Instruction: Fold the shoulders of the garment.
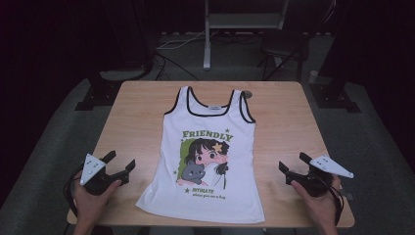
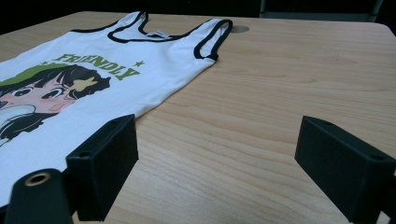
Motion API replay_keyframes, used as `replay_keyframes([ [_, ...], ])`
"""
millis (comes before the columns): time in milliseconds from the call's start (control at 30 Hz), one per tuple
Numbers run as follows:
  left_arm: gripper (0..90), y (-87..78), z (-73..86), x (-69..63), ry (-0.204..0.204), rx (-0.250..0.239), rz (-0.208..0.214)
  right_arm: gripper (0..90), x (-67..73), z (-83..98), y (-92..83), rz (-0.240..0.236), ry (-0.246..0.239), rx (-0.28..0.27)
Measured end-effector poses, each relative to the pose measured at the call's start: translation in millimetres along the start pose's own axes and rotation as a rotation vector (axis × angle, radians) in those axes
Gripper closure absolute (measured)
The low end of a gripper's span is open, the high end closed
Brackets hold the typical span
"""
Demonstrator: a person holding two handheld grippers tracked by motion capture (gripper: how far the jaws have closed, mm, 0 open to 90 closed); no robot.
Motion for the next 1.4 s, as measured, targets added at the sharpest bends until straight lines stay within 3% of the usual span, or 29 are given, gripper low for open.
replay_keyframes([
  [267,19.5,0.0,0.0,-1.6,0.008,-0.001,-0.006,13.0,2.2,-7.1,9.7,-0.031,-0.005,0.012],
  [500,19.5,0.6,-0.2,-2.9,0.013,0.002,-0.005,13.0,11.7,-38.1,35.3,-0.083,-0.044,0.03],
  [700,19.5,0.9,-0.2,-2.4,0.01,0.002,-0.003,13.0,13.2,-78.5,74.2,-0.119,-0.078,0.054],
  [800,19.5,0.6,-0.2,-2.2,0.013,0.003,-0.002,13.0,11.7,-86.7,85.2,-0.121,-0.079,0.066],
  [933,19.5,0.5,-0.1,-2.5,0.012,0.002,-0.003,13.1,4.7,-104.7,118.0,-0.128,-0.071,0.092],
  [1100,19.5,0.8,-0.2,-3.3,0.024,0.005,-0.003,13.1,2.7,-115.0,149.0,-0.134,-0.072,0.122],
  [1200,19.5,1.0,-0.3,-3.6,0.029,0.009,-0.002,13.1,2.7,-117.6,158.6,-0.137,-0.082,0.135],
  [1400,19.5,1.2,-0.3,-3.7,0.025,0.004,-0.003,13.1,0.1,-125.2,201.1,-0.145,-0.078,0.172],
])
Point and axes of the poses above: each handheld gripper's, and its own axes: y roughly forward along the jaws, z roughly out of its underside, x roughly to its left, the point moved 1 cm from there along y, roughly forward along the jaws, and after that the axes turned 8 degrees about -x, right-handed, at the moved point
